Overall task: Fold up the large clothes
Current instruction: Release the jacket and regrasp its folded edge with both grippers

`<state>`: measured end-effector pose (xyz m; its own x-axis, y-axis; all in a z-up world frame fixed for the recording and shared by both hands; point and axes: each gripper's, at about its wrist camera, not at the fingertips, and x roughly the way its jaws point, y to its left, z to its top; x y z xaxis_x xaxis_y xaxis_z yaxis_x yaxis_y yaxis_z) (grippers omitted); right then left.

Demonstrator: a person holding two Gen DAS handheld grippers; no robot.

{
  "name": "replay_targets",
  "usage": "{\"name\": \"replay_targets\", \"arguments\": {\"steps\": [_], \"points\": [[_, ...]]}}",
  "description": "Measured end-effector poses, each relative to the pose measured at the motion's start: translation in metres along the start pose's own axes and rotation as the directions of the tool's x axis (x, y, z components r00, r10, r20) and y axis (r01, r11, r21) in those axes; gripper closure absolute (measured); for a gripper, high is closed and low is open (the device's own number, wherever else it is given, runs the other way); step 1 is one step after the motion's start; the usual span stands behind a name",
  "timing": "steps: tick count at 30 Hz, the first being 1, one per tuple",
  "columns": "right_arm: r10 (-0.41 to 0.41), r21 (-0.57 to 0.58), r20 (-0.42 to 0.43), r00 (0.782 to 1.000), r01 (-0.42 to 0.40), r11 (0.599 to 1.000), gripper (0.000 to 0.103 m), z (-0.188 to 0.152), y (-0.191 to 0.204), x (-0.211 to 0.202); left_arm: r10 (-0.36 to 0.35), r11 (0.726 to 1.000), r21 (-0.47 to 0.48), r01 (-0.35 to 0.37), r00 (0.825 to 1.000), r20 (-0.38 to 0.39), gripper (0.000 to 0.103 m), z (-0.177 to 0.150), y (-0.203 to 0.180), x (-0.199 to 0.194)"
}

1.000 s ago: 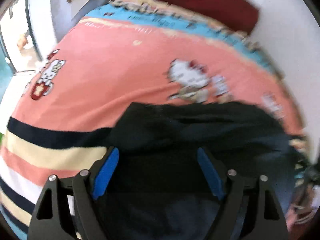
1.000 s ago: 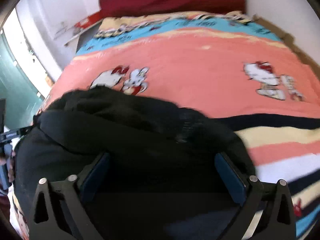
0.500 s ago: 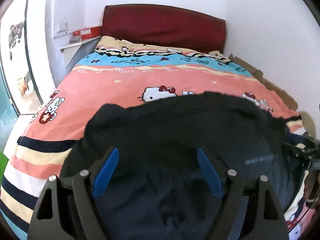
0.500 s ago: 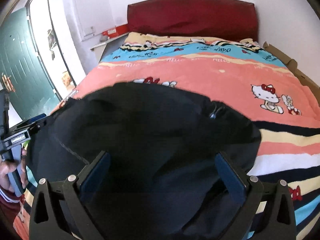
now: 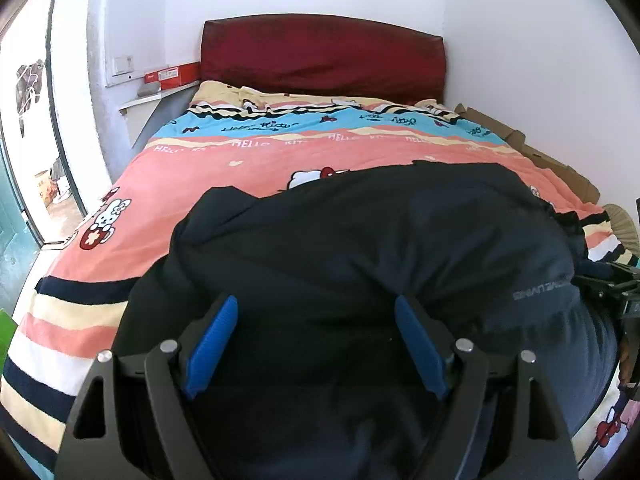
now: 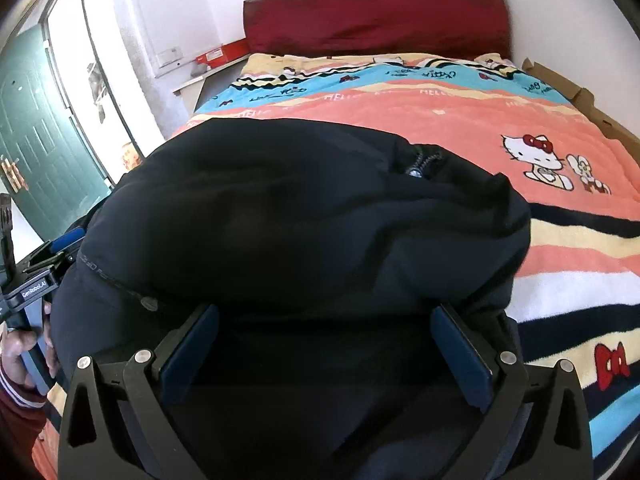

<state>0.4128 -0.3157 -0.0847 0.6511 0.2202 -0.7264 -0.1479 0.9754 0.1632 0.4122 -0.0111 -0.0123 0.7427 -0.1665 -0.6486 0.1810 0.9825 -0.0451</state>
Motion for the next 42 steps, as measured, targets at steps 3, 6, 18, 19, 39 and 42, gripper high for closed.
{"name": "replay_targets", "arguments": {"steps": [3, 6, 18, 19, 39, 42], "points": [[-0.008, 0.002, -0.002, 1.0, 0.008, 1.0, 0.001, -0.002, -0.002, -0.003, 0.007, 1.0, -0.001, -0.007, 1.0, -0.003, 0.023, -0.001, 0.003, 0.0], [-0.015, 0.006, -0.006, 1.0, 0.015, 1.0, 0.001, -0.005, -0.005, -0.007, 0.012, 1.0, 0.0, -0.012, 1.0, -0.008, 0.023, -0.001, 0.005, -0.002], [-0.084, 0.056, -0.009, 0.996, 0.085, 0.995, 0.001, -0.015, -0.027, -0.04, 0.024, 1.0, 0.003, -0.024, 0.999, -0.045, 0.023, 0.0, 0.014, -0.021], [-0.091, 0.078, -0.009, 0.996, 0.091, 0.993, 0.001, -0.017, -0.034, -0.046, 0.021, 1.0, -0.003, -0.021, 0.999, -0.047, 0.023, -0.001, 0.018, -0.025], [-0.005, 0.315, 0.011, 1.0, 0.002, 0.949, 0.001, -0.037, -0.095, -0.092, -0.245, 0.912, -0.369, 0.178, 0.959, -0.144, 0.023, -0.023, 0.169, -0.058], [0.036, 0.327, -0.016, 0.999, -0.029, 0.945, 0.001, -0.038, -0.095, -0.074, -0.331, 0.879, -0.409, 0.246, 0.931, -0.153, 0.023, -0.022, 0.166, -0.038]]}}
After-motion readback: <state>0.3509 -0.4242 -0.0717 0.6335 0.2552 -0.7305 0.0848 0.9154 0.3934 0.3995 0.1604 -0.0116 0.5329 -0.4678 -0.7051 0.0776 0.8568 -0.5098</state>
